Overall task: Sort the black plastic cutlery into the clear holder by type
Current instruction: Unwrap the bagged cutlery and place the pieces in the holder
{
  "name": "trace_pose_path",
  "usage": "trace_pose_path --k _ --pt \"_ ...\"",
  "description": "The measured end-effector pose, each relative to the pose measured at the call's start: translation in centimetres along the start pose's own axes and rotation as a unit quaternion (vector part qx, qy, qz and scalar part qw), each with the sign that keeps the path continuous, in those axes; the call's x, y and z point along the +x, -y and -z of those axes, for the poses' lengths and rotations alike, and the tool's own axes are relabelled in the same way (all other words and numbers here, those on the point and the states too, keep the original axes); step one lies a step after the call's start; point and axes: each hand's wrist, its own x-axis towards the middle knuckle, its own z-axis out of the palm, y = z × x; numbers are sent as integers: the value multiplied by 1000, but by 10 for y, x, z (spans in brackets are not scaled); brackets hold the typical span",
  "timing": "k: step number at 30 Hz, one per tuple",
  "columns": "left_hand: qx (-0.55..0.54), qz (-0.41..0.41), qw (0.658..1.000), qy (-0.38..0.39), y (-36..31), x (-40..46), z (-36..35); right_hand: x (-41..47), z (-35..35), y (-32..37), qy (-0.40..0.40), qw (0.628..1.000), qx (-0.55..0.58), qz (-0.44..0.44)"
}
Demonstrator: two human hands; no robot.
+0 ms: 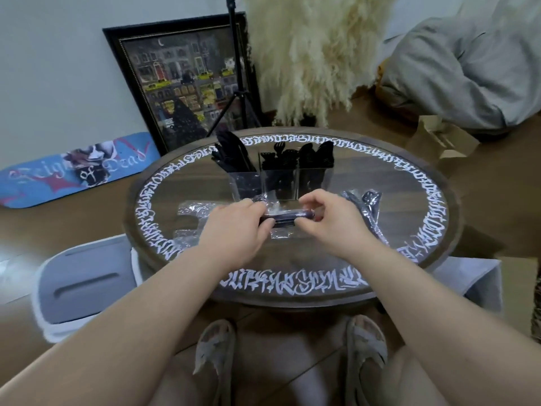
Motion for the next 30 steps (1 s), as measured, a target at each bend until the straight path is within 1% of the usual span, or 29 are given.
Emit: trace_pose_path --k 6,7,11,13,15,17,19,21,22,24,27,30 --pt "-33 33 999 15 16 -15 -14 0 -16 -1 40 990 124 -57" --pt "-39 34 999 17 17 -17 -17 -1 -18 -1 47 989 126 -66" --pt "-62 26 998 2 20 -19 -26 -5 -25 -3 67 992 69 -77" --pt "-76 15 997 -19 18 -17 -28 -6 -24 -5 77 991 74 -78" --pt "-87 4 996 -36 16 -13 -30 -7 -24 -8 70 990 91 -87" --pt "-89 -10 994 -57 15 -9 -32 -4 -25 -13 51 985 103 -125" --pt "-85 -27 992 -92 15 -4 -33 0 -23 -18 68 966 149 -201" --pt "-89 -37 989 -108 15 1 -34 4 -21 -20 120 922 259 -263" --pt "-89 -41 989 -109 15 4 -35 7 -19 -20 133 905 298 -271" --pt "-86 -50 990 -103 15 8 -38 11 -17 -25 122 902 327 -255" --pt "-99 -56 990 -82 14 10 -41 11 -17 -29 89 924 308 -210" --pt "-119 -50 990 -56 12 10 -38 6 -16 -29 92 946 273 -148"
